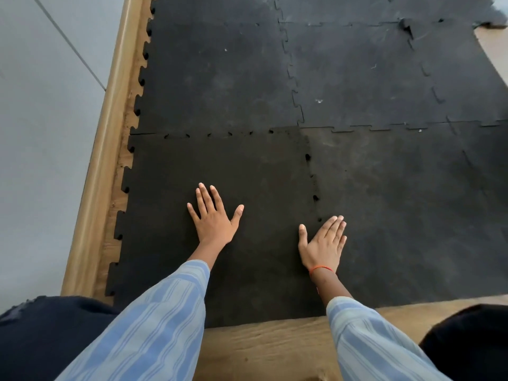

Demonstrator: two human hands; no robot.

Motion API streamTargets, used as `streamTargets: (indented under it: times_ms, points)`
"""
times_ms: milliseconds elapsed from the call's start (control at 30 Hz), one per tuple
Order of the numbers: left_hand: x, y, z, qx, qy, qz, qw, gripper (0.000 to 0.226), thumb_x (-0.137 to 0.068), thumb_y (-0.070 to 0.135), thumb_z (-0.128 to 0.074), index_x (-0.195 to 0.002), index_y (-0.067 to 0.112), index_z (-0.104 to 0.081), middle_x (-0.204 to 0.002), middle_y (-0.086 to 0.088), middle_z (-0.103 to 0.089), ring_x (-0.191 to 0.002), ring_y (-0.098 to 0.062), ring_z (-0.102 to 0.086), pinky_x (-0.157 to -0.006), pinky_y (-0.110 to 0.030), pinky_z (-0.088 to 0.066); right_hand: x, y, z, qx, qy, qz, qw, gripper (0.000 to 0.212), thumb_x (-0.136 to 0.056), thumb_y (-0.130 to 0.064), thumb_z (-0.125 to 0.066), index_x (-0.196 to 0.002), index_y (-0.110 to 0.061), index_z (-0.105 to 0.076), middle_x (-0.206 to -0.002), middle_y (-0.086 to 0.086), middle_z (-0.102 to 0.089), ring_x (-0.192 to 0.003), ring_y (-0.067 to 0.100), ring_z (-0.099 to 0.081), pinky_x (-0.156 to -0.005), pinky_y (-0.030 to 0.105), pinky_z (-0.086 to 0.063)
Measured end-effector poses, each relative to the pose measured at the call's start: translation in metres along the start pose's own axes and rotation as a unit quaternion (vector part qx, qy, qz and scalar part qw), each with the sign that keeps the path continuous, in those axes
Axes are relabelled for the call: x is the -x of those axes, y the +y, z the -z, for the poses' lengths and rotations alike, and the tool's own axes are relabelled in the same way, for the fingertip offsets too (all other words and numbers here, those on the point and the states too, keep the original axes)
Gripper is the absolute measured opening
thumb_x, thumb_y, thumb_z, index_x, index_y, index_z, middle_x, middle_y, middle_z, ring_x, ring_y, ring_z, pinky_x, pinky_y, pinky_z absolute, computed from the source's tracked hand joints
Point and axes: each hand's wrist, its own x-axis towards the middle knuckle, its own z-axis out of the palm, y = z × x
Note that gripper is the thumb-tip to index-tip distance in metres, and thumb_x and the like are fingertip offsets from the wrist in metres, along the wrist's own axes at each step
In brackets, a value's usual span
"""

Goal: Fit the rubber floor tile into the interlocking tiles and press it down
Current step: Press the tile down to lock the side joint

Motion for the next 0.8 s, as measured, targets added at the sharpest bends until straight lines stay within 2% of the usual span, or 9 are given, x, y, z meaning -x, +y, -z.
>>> streamTargets:
  times_ms: [167, 400, 633, 800]
  points:
    - [0.001, 0.004, 0.003, -0.006, -0.013, 0.004, 1.0, 0.094, -0.09, 0.071, -0.014, -0.152, 0.004, 0.008, -0.159, -0.021, 0.015, -0.148, -0.031, 0.013, -0.116, -0.056, 0.001, -0.003, 0.004, 0.001, -0.003, -0.019, 0.005, 1.0, 0.089, -0.095, -0.057, -0.031, -0.149, 0.0, 0.01, -0.161, 0.017, 0.013, -0.149, 0.026, 0.015, -0.121, 0.043, 0.005]
    - [-0.001, -0.004, 0.005, -0.022, -0.028, -0.017, 0.999, 0.095, -0.089, 0.073, -0.013, -0.151, 0.005, 0.011, -0.159, -0.02, 0.018, -0.147, -0.031, 0.015, -0.117, -0.055, 0.0, -0.013, 0.003, 0.01, -0.001, 0.002, -0.009, 1.0, 0.103, -0.085, -0.075, -0.025, -0.15, -0.003, 0.01, -0.162, 0.011, 0.014, -0.148, 0.02, 0.018, -0.12, 0.049, 0.01]
    - [0.0, -0.003, 0.006, -0.03, -0.03, -0.016, 0.999, 0.095, -0.088, 0.073, -0.012, -0.151, 0.005, 0.01, -0.159, -0.021, 0.016, -0.148, -0.032, 0.013, -0.118, -0.055, -0.002, -0.014, 0.008, 0.012, -0.01, -0.043, 0.005, 0.999, 0.113, -0.08, -0.08, -0.031, -0.149, -0.003, 0.013, -0.161, 0.012, 0.019, -0.147, 0.02, 0.021, -0.12, 0.049, 0.01]
    - [0.0, 0.003, 0.008, -0.023, -0.036, -0.002, 0.999, 0.095, -0.089, 0.071, -0.013, -0.151, 0.003, 0.01, -0.158, -0.022, 0.017, -0.147, -0.032, 0.015, -0.117, -0.056, 0.001, -0.018, 0.009, 0.005, 0.032, -0.013, 0.024, 0.999, 0.123, -0.072, -0.088, -0.028, -0.149, 0.0, 0.011, -0.161, 0.015, 0.018, -0.148, 0.024, 0.02, -0.118, 0.052, 0.009]
